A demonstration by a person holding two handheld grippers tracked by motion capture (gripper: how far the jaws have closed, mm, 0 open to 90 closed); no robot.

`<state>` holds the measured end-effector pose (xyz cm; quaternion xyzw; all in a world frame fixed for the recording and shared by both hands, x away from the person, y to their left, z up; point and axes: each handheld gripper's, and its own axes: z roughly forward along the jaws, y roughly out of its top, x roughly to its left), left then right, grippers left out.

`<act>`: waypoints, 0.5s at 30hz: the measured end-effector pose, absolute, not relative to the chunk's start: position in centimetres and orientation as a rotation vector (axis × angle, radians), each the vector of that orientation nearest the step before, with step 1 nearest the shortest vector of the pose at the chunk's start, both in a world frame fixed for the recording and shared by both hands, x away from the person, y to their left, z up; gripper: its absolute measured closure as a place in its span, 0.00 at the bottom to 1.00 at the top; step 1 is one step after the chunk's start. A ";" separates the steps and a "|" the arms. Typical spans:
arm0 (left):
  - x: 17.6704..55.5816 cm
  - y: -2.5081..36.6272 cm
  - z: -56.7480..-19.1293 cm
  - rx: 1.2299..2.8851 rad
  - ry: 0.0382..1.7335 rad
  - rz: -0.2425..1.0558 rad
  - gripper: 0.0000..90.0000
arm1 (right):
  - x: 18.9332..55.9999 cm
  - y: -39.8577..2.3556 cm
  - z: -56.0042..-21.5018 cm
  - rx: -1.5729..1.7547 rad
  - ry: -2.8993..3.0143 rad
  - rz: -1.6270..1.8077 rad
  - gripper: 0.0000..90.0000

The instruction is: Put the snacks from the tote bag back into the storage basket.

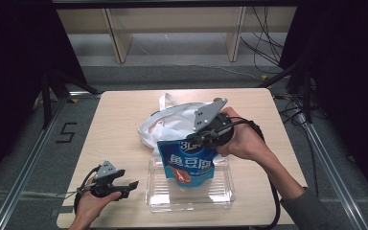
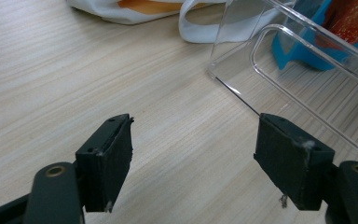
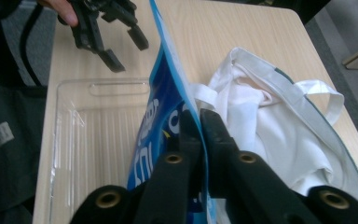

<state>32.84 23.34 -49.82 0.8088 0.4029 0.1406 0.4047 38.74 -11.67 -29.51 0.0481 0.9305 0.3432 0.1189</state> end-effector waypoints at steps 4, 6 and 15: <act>32.8 23.2 -49.9 2.014 1.030 0.354 0.30 | 38.6 -12.2 -29.6 0.142 2.690 1.042 0.83; 32.8 23.2 -50.0 2.009 1.028 0.356 0.30 | 38.4 -12.6 -29.6 0.171 2.671 1.075 0.75; 32.8 23.1 -49.9 2.005 1.036 0.354 0.30 | 37.9 -14.9 -30.2 0.326 2.590 1.191 0.55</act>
